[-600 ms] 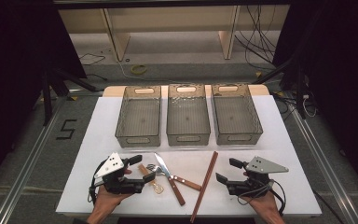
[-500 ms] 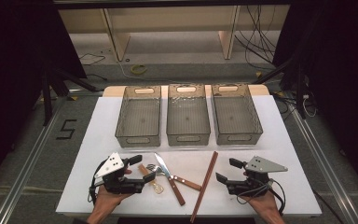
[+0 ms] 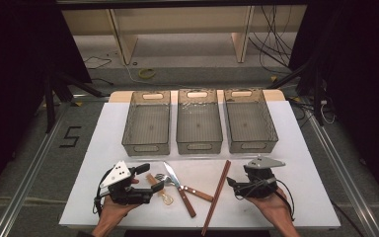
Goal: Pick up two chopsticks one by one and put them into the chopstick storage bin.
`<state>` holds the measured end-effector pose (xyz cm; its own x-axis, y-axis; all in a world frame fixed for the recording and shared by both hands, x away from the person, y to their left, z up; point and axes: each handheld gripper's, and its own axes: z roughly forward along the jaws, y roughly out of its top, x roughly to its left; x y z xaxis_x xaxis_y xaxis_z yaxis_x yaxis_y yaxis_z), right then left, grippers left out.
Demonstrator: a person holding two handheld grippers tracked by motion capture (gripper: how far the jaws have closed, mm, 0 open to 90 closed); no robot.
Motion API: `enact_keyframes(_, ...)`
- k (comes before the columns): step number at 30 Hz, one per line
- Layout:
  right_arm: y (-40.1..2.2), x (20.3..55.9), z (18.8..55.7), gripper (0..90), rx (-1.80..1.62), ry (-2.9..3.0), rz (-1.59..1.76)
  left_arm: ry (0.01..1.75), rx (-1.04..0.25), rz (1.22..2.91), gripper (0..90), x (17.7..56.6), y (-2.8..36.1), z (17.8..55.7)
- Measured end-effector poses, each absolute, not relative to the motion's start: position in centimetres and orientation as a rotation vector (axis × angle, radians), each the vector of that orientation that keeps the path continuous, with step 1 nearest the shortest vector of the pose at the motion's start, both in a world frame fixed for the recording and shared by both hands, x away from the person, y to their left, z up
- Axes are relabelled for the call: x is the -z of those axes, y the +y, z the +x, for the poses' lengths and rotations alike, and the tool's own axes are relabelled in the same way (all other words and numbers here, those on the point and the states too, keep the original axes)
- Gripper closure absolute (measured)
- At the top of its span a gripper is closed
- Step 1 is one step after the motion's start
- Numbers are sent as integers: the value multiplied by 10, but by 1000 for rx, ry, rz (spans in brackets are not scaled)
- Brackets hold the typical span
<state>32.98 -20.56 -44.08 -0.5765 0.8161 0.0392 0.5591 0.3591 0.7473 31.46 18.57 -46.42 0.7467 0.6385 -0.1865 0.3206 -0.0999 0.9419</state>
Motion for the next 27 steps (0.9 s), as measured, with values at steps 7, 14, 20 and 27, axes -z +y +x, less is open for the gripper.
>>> enact_keyframes(7,-194,442,353,283,-958,2322,1307,771,-317,1694,157,464,186,315)
enact_keyframes(14,-187,454,368,329,-863,2365,1387,773,-316,1692,158,464,187,315)
enact_keyframes(20,-183,460,376,400,-808,2395,1410,772,-317,1692,157,464,187,315)
enact_keyframes(27,-184,464,380,647,-749,2406,1405,771,-316,1690,158,463,187,315)
